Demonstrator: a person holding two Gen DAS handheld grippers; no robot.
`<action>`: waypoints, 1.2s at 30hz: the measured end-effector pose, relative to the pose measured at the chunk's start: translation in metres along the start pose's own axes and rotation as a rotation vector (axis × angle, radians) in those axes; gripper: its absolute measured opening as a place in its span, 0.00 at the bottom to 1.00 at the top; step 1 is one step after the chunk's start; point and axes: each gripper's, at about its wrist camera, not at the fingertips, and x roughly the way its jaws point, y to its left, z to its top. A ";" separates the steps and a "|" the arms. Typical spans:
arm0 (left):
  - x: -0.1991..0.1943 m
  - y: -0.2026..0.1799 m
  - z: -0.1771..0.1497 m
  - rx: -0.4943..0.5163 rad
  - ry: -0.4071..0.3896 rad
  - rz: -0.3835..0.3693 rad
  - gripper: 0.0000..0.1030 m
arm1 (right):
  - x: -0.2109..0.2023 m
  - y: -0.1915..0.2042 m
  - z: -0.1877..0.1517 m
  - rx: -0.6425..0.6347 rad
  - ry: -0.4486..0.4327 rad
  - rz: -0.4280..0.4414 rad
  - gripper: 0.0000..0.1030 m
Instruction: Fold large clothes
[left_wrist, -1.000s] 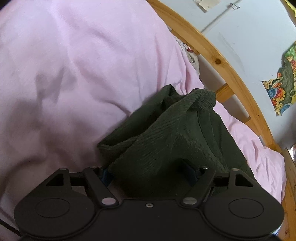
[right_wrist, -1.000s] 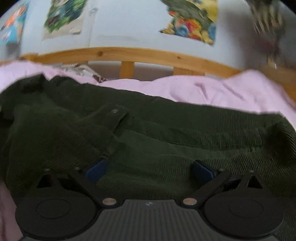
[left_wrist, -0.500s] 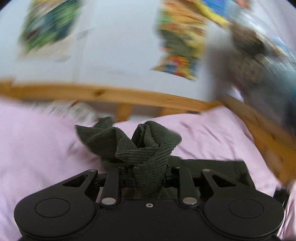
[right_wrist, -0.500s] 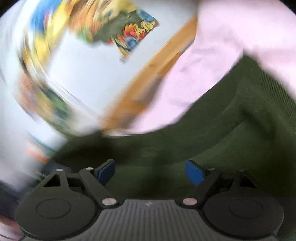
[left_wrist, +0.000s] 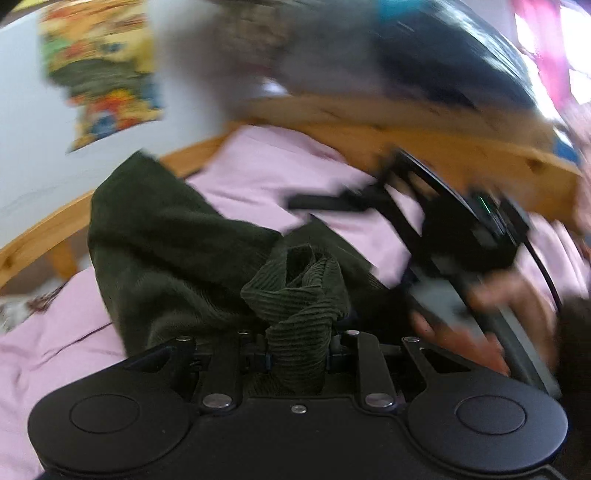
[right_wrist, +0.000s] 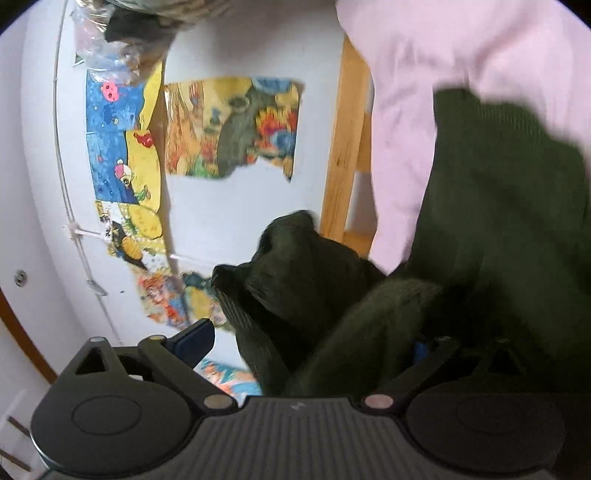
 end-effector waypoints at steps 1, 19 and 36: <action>0.003 -0.009 -0.001 0.043 0.013 -0.020 0.23 | -0.005 0.003 0.005 -0.026 -0.010 -0.023 0.99; 0.048 -0.040 -0.017 0.157 0.028 -0.163 0.24 | -0.031 0.058 -0.007 -0.709 -0.119 -0.466 0.24; 0.018 0.019 -0.043 -0.305 -0.139 -0.351 0.80 | -0.019 0.026 -0.025 -0.829 -0.122 -0.677 0.35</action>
